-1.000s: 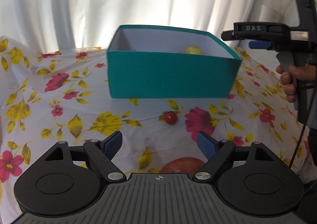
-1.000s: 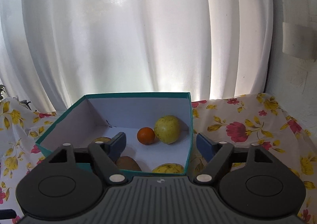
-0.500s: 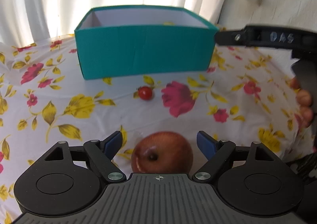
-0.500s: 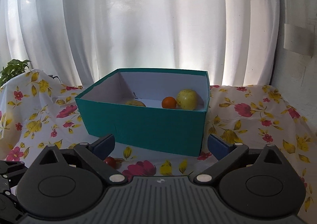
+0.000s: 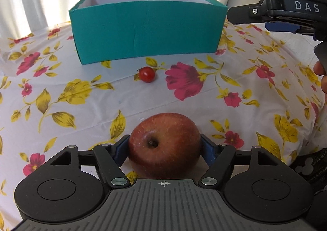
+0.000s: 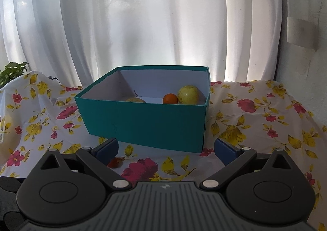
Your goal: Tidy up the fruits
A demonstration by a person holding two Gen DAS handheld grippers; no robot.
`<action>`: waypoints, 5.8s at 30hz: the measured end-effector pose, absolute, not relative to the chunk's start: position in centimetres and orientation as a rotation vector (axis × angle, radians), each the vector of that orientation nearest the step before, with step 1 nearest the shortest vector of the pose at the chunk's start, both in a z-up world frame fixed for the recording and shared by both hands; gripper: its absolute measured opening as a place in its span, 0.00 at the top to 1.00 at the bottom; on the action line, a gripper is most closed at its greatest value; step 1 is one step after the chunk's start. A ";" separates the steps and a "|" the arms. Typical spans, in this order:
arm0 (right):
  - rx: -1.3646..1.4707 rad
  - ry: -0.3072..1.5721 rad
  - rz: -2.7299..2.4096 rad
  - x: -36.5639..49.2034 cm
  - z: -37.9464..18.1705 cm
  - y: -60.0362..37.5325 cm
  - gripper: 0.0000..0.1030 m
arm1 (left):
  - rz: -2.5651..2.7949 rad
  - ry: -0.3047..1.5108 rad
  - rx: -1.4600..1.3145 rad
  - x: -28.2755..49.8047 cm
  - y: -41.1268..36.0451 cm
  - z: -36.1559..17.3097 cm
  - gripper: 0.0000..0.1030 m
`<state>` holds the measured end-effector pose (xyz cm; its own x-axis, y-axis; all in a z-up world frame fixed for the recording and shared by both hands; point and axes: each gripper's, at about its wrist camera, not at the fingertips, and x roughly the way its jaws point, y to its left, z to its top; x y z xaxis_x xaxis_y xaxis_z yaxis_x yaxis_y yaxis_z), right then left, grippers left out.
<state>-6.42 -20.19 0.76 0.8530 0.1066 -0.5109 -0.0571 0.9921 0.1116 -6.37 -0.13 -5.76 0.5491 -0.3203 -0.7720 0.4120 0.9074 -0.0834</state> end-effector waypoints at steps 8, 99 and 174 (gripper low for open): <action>0.095 0.556 0.117 -6.3 0.7 -19.7 0.03 | -0.434 0.888 0.121 -6.3 -0.3 -6.4 0.26; 0.111 0.603 -0.032 -6.2 0.2 -22.3 0.78 | -0.198 0.700 0.110 7.6 -3.9 6.7 0.27; -0.051 0.966 -0.019 5.3 3.0 -19.4 0.00 | -0.035 1.014 0.126 7.9 -2.5 3.4 0.03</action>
<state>5.31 -19.38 3.05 0.5687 -0.0387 -0.8216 -0.0071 0.9986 -0.0520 7.92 -2.46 3.37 0.5284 0.0299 -0.8485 0.0876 0.9921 0.0895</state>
